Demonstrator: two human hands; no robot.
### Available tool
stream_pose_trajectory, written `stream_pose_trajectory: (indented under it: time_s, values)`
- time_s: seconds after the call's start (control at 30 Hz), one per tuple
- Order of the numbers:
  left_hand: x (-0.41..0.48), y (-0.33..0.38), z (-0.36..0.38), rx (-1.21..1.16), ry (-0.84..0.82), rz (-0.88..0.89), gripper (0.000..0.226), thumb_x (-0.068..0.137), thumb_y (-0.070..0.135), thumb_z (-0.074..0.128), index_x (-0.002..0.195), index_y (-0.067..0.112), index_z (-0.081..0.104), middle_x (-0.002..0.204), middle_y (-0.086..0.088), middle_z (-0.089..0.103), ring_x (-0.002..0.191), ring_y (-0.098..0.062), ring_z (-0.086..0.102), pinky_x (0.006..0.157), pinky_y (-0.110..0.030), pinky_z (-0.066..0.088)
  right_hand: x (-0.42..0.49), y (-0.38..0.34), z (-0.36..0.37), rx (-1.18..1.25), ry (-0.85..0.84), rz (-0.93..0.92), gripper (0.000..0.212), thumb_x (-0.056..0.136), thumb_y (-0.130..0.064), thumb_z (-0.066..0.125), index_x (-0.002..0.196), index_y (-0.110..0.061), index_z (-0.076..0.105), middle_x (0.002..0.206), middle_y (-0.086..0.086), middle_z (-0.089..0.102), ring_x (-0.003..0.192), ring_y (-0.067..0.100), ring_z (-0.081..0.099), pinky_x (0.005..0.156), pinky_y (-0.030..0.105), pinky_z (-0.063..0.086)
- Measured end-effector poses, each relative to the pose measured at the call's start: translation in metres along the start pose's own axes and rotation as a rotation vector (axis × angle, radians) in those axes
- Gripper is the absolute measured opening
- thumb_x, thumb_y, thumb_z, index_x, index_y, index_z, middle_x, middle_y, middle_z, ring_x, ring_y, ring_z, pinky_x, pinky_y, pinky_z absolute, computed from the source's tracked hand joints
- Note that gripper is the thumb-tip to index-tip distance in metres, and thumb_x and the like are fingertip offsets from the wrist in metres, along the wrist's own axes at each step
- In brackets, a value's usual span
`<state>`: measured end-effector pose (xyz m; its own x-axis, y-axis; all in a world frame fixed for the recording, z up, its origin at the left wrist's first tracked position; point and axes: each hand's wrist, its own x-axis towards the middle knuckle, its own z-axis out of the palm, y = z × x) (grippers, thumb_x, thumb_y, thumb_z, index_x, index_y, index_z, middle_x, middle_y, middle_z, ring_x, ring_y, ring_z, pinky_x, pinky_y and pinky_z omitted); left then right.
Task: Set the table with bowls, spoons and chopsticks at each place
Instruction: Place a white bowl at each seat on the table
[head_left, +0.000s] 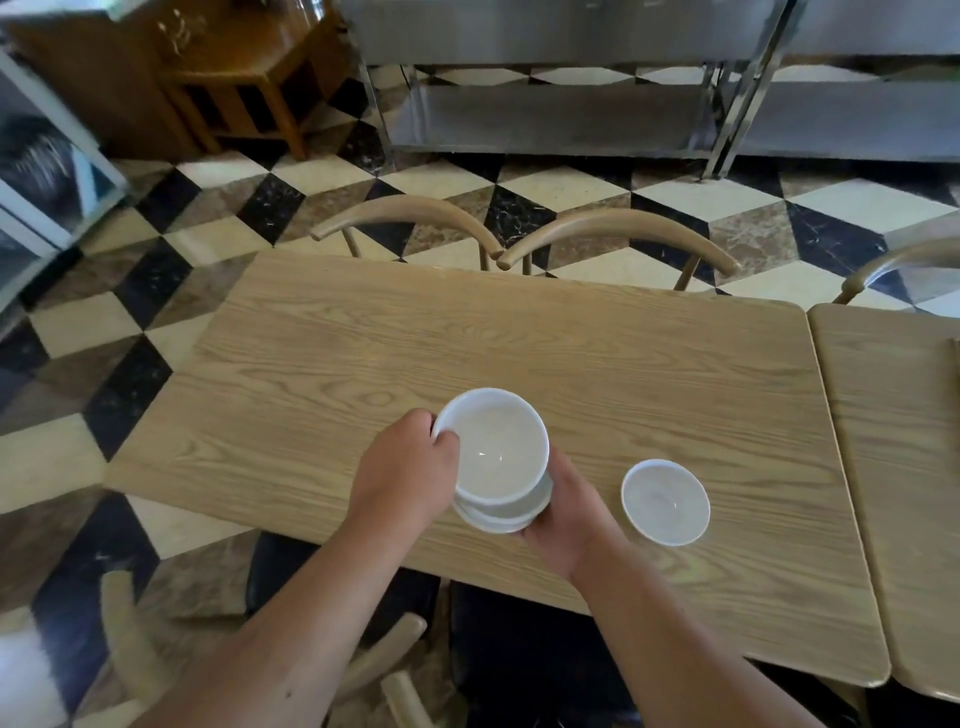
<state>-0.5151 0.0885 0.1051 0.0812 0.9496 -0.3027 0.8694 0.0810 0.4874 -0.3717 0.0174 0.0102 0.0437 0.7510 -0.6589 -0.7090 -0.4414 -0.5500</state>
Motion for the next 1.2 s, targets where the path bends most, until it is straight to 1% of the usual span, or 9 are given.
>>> stream_pose_trajectory:
  time_s: [0.07, 0.17, 0.4, 0.47, 0.6, 0.7, 0.83, 0.93, 1.2]
  values:
    - [0.004, -0.01, -0.007, -0.102, -0.037, -0.041, 0.022, 0.097, 0.035, 0.05, 0.085, 0.022, 0.063, 0.083, 0.0, 0.07, 0.073, -0.024, 0.071, 0.066, -0.049, 0.064, 0.001, 0.002, 0.01, 0.001, 0.0, 0.003, 0.044, 0.098, -0.048, 0.063, 0.135, -0.026, 0.07, 0.133, 0.011, 0.074, 0.121, 0.035, 0.072, 0.083, 0.047, 0.062]
    - [0.013, -0.027, -0.02, -0.284, -0.059, -0.102, 0.02, 0.098, 0.03, 0.054, 0.09, 0.018, 0.068, 0.088, -0.003, 0.073, 0.071, -0.024, 0.075, 0.064, -0.051, 0.066, 0.006, 0.005, 0.024, -0.001, 0.012, -0.007, 0.032, 0.099, -0.04, 0.061, 0.126, -0.031, 0.076, 0.127, 0.011, 0.077, 0.119, 0.037, 0.073, 0.083, 0.049, 0.062]
    - [0.06, -0.107, -0.069, -0.598, -0.059, -0.173, 0.016, 0.098, 0.016, 0.056, 0.101, 0.011, 0.071, 0.104, -0.008, 0.073, 0.085, -0.025, 0.076, 0.053, -0.029, 0.062, 0.03, 0.034, 0.069, 0.047, 0.141, -0.014, 0.036, 0.099, -0.02, 0.052, 0.13, -0.023, 0.069, 0.132, 0.02, 0.069, 0.121, 0.047, 0.067, 0.083, 0.056, 0.058]
    - [0.083, -0.143, -0.083, -0.636, -0.071, -0.191, 0.014, 0.096, 0.013, 0.057, 0.102, 0.013, 0.07, 0.106, -0.007, 0.072, 0.088, -0.026, 0.077, 0.053, -0.027, 0.061, 0.036, 0.047, 0.085, 0.065, 0.174, -0.052, 0.04, 0.097, -0.015, 0.049, 0.131, -0.021, 0.068, 0.133, 0.022, 0.065, 0.121, 0.049, 0.064, 0.082, 0.057, 0.053]
    - [0.134, -0.22, -0.088, -0.711, -0.177, -0.278, 0.024, 0.094, 0.007, 0.059, 0.117, 0.011, 0.065, 0.116, -0.009, 0.068, 0.094, -0.027, 0.076, 0.063, -0.034, 0.065, 0.046, 0.075, 0.118, 0.111, 0.269, -0.13, 0.044, 0.093, -0.011, 0.044, 0.128, -0.022, 0.067, 0.127, 0.022, 0.061, 0.104, 0.044, 0.06, 0.07, 0.048, 0.047]
    - [0.161, -0.258, -0.075, -0.716, -0.305, -0.306, 0.03, 0.093, 0.007, 0.06, 0.122, 0.013, 0.063, 0.12, -0.01, 0.068, 0.097, -0.028, 0.076, 0.065, -0.033, 0.065, 0.048, 0.097, 0.135, 0.177, 0.317, -0.156, 0.044, 0.092, -0.01, 0.045, 0.128, -0.021, 0.067, 0.132, 0.023, 0.06, 0.11, 0.046, 0.06, 0.077, 0.053, 0.052]
    - [0.181, -0.284, -0.057, -0.756, -0.432, -0.33, 0.028, 0.093, 0.006, 0.059, 0.121, 0.009, 0.062, 0.121, -0.013, 0.069, 0.099, -0.031, 0.077, 0.066, -0.031, 0.065, 0.044, 0.123, 0.159, 0.239, 0.348, -0.182, 0.041, 0.092, -0.011, 0.047, 0.125, -0.022, 0.07, 0.131, 0.021, 0.062, 0.112, 0.047, 0.061, 0.083, 0.059, 0.055]
    - [0.188, -0.301, -0.047, -0.795, -0.485, -0.334, 0.032, 0.095, 0.006, 0.06, 0.127, 0.006, 0.062, 0.122, -0.017, 0.069, 0.101, -0.034, 0.077, 0.062, -0.027, 0.063, 0.044, 0.137, 0.173, 0.234, 0.341, -0.178, 0.042, 0.094, -0.012, 0.045, 0.129, -0.023, 0.066, 0.133, 0.021, 0.061, 0.112, 0.045, 0.062, 0.078, 0.056, 0.059]
    - [0.199, -0.333, -0.039, -0.814, -0.512, -0.299, 0.031, 0.097, 0.007, 0.063, 0.128, 0.01, 0.063, 0.117, -0.012, 0.071, 0.096, -0.03, 0.078, 0.075, -0.035, 0.065, 0.052, 0.155, 0.193, 0.183, 0.339, -0.147, 0.042, 0.097, -0.012, 0.045, 0.131, -0.024, 0.066, 0.125, 0.016, 0.064, 0.106, 0.039, 0.065, 0.076, 0.049, 0.055]
